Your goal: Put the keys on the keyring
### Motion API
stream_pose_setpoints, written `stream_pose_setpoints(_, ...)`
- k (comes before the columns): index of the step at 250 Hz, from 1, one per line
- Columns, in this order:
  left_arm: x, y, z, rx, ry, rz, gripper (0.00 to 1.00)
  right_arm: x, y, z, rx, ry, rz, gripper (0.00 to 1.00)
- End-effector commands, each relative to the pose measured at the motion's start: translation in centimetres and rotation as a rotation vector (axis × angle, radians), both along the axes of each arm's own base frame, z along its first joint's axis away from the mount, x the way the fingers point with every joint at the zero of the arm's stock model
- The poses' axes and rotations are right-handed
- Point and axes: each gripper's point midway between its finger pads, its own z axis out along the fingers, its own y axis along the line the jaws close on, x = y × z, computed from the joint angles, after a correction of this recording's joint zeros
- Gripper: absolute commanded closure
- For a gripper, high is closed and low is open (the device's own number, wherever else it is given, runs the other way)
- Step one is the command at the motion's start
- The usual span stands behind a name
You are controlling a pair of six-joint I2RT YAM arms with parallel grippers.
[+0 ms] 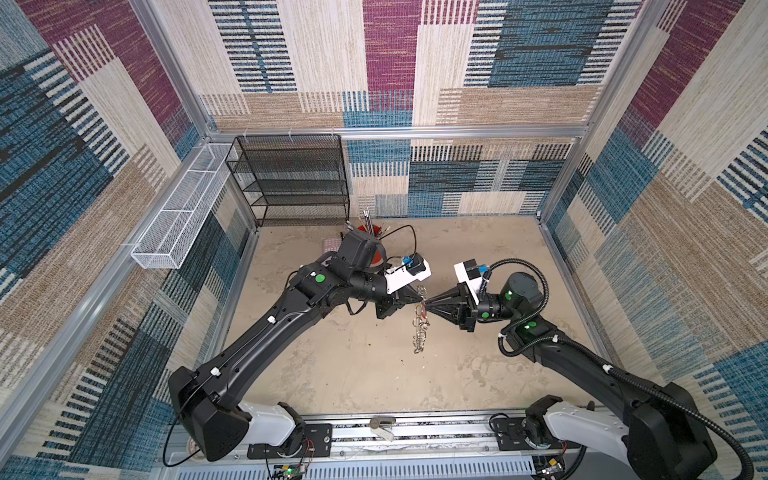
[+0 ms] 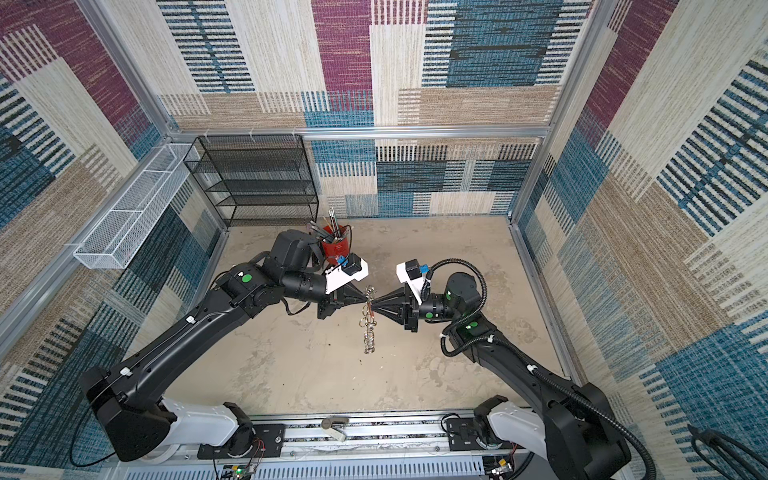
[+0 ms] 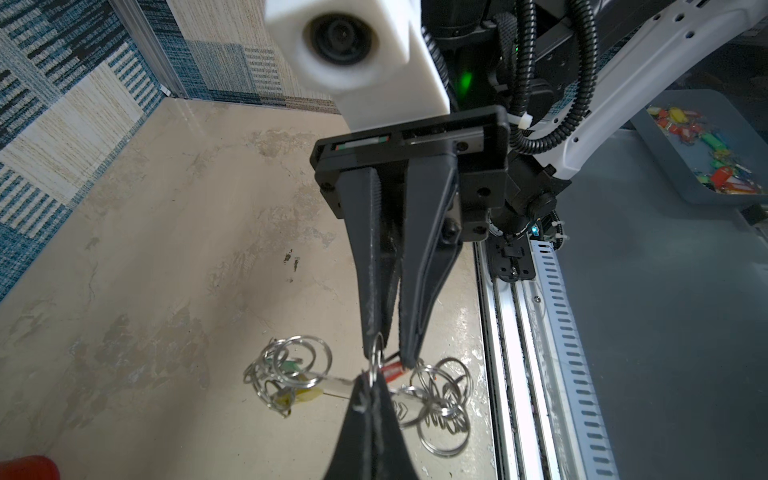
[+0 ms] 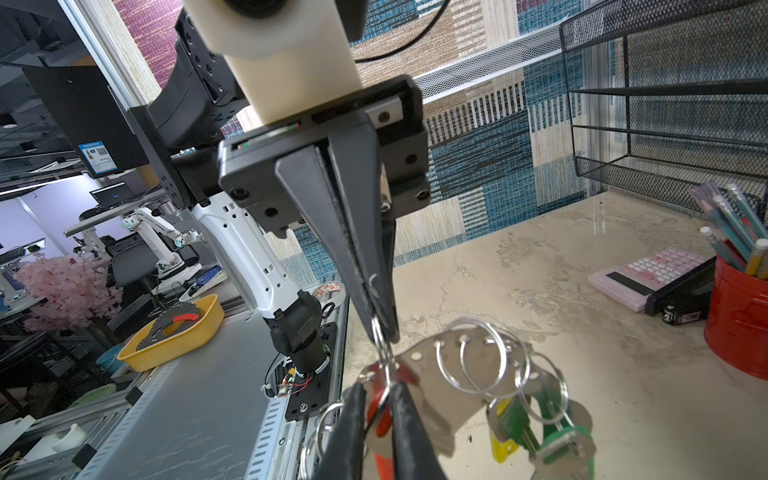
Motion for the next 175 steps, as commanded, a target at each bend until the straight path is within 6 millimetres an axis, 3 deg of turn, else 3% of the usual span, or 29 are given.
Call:
stream_pose_setpoints(1,0.1,-0.3,0.8,-0.039,0.002,0.002,1.0,0.1,0.0,0.7,0.016,-0.032,-0.011,0.91)
stream_pose_setpoints(28,0.3,-0.4,0.6,-0.037,0.005,0.01,1.0,0.1,0.0,0.7,0.017,-0.033,-0.015,1.0)
stream_pose_setpoints(175,1.5,-0.7,2.4,-0.15,0.012,0.108,1.0,0.5,-0.2,-0.2,-0.002,-0.019,-0.047,1.0)
